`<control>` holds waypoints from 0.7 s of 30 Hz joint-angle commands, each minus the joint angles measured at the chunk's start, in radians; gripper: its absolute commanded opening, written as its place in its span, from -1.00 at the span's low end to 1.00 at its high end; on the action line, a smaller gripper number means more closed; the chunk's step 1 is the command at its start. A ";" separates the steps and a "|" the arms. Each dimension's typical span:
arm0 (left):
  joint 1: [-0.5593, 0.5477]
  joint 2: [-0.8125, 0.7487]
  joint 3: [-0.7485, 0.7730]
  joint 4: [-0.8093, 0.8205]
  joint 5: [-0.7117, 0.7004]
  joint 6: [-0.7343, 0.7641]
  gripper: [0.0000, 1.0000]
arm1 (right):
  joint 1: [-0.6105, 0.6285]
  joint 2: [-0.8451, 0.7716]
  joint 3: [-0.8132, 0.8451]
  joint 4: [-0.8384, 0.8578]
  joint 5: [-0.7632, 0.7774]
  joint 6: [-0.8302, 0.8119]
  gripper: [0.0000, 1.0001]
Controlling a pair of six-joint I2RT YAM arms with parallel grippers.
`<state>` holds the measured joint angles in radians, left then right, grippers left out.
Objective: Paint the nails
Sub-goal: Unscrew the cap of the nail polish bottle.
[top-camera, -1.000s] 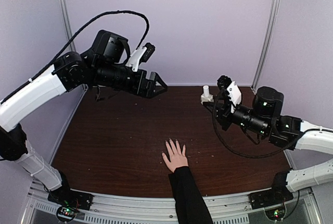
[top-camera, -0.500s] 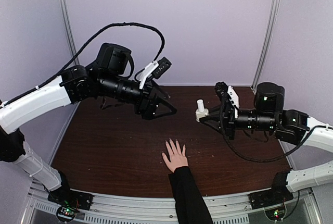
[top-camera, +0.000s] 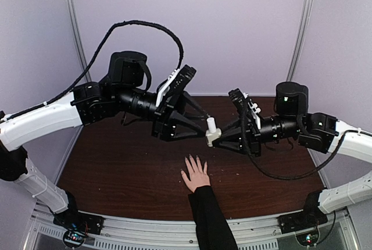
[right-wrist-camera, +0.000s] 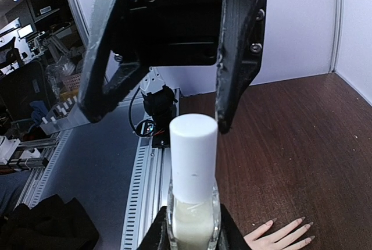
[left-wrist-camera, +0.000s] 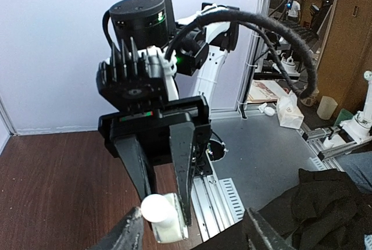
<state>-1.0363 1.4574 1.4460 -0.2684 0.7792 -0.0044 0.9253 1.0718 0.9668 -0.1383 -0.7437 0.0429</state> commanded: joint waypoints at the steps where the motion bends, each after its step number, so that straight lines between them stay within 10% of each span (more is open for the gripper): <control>1: -0.008 0.019 -0.005 0.131 0.093 -0.028 0.05 | 0.008 0.011 0.039 0.027 -0.065 0.001 -0.86; 21: -0.010 0.054 -0.024 0.224 0.114 -0.113 -0.43 | 0.026 0.032 0.079 0.022 -0.086 -0.024 -0.90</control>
<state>-1.0401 1.5036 1.4315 -0.1062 0.8635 -0.0952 0.9436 1.1004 1.0111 -0.1421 -0.8146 0.0280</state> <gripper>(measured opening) 0.320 0.214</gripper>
